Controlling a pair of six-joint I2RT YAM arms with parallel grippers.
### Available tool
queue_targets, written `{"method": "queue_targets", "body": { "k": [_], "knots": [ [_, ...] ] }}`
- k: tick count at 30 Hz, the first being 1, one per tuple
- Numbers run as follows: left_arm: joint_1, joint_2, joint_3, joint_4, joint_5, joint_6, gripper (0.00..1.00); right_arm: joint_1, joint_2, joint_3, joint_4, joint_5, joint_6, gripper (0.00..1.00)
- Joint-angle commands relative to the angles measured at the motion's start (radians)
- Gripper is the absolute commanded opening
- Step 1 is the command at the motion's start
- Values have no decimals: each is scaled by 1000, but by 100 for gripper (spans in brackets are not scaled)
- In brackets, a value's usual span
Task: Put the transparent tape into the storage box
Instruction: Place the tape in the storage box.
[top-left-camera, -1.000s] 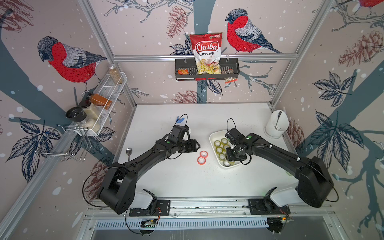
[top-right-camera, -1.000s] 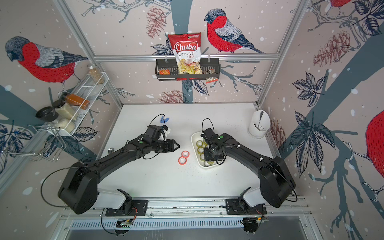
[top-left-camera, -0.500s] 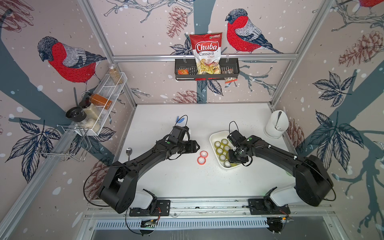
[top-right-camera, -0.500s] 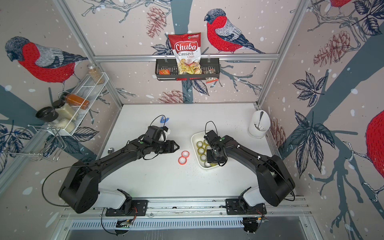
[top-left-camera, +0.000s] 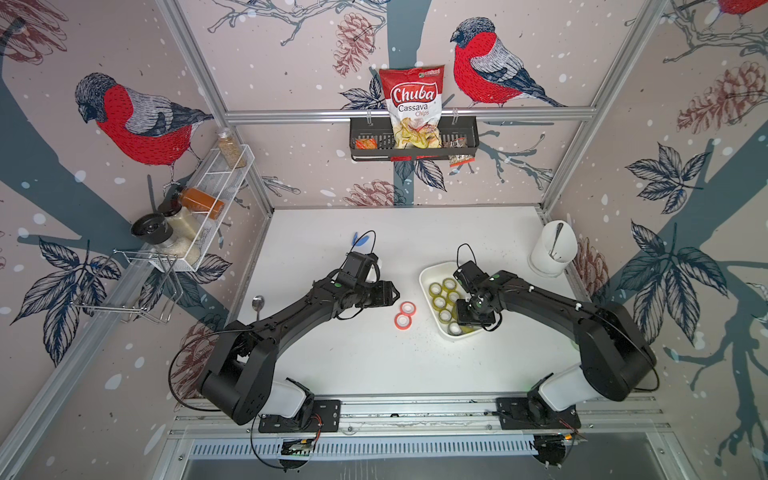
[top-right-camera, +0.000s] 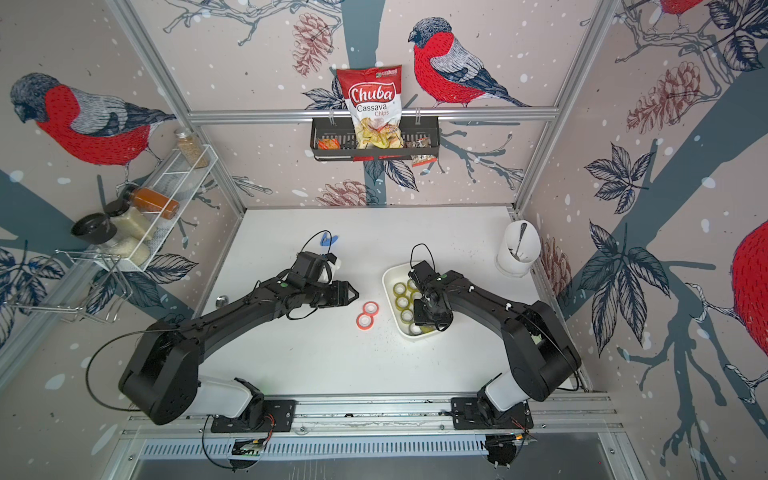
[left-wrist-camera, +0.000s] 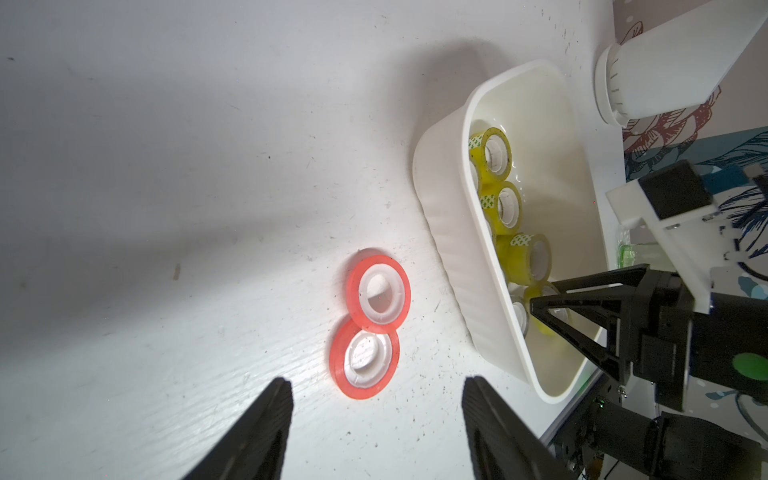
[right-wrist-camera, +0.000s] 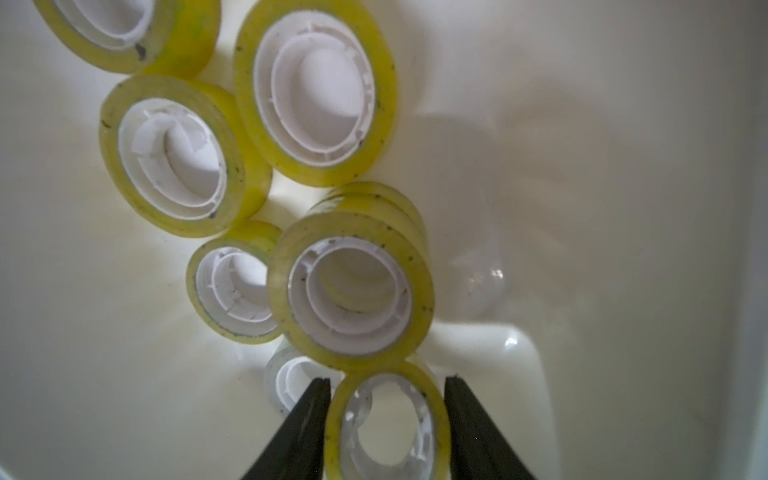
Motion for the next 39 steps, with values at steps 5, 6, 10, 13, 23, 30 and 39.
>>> {"method": "queue_targets", "body": {
  "k": [5, 6, 10, 13, 23, 30, 39],
  "knots": [
    [-7, -4, 2, -3, -27, 26, 70, -12, 24, -22, 43, 14, -14, 48],
    [-6, -4, 3, -2, -28, 25, 70, -13, 27, -23, 48, 15, -13, 48],
    [-6, 0, 10, -9, -28, 27, 70, -16, 35, -10, 46, 36, -19, 54],
    [-6, 2, 12, -13, -31, 31, 70, -17, 25, 6, 30, 49, -18, 58],
    [-6, 11, 22, -10, -29, 30, 70, -18, -60, 45, -39, 47, 7, 60],
    [-7, 8, 23, -13, -30, 30, 70, -16, -94, 17, -47, -2, 21, 47],
    [-6, 3, 12, -14, -38, 29, 70, -17, -110, -39, -3, -89, 30, 40]
  ]
}}
